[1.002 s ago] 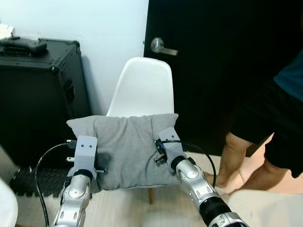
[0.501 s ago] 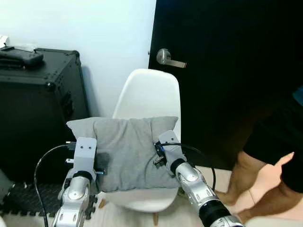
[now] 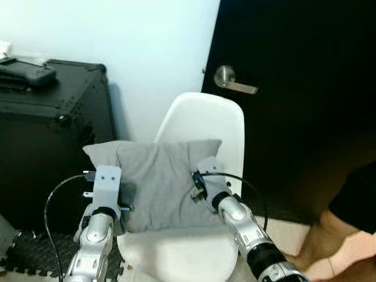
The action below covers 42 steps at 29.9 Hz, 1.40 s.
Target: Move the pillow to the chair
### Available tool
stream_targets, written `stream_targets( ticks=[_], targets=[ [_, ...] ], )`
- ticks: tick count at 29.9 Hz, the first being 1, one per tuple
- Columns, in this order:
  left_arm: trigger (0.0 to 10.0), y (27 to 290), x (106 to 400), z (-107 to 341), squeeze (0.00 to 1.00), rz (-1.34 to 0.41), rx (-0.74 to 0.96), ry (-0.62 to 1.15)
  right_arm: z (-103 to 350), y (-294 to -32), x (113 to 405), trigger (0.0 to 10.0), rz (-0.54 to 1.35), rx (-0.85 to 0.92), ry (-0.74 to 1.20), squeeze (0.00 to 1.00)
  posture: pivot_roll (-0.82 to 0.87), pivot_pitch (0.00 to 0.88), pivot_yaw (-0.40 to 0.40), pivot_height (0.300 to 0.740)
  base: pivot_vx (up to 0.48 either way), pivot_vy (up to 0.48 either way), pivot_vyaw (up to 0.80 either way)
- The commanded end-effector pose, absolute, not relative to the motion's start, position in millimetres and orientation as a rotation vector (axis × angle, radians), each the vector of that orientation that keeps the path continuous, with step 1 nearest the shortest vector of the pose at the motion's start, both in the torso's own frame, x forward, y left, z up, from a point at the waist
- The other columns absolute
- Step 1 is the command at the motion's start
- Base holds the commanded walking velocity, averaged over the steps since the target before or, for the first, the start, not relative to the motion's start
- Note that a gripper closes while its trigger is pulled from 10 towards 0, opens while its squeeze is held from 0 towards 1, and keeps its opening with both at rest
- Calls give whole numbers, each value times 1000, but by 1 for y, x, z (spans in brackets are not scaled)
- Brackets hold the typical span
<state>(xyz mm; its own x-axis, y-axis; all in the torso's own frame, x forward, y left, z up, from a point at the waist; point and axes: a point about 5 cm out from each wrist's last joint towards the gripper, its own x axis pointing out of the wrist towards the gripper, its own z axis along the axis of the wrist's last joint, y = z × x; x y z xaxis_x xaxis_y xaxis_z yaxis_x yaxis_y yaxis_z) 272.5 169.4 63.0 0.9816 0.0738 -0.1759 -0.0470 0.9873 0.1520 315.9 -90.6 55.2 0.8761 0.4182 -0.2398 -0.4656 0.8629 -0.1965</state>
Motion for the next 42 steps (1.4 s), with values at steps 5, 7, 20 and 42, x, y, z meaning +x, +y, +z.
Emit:
stream_targets(
  ticks=[5, 7, 20, 42],
  targets=[
    [10000, 153, 279, 75, 0, -8, 152, 116, 53, -75, 310, 10000, 551, -262, 191, 0, 92, 0, -79, 721, 0, 0, 0],
    [10000, 153, 279, 75, 0, -8, 152, 116, 53, -75, 310, 10000, 551, -262, 191, 0, 92, 0, -79, 721, 0, 0, 0],
    [10000, 150, 276, 68, 0, -13, 113, 164, 53, -77, 311, 10000, 539, -263, 196, 0, 93, 0, -85, 721, 0, 0, 0],
    [10000, 148, 276, 65, 0, -9, 105, 187, 51, -78, 310, 10000, 543, -255, 212, 0, 88, 0, -88, 691, 0, 0, 0]
  ],
)
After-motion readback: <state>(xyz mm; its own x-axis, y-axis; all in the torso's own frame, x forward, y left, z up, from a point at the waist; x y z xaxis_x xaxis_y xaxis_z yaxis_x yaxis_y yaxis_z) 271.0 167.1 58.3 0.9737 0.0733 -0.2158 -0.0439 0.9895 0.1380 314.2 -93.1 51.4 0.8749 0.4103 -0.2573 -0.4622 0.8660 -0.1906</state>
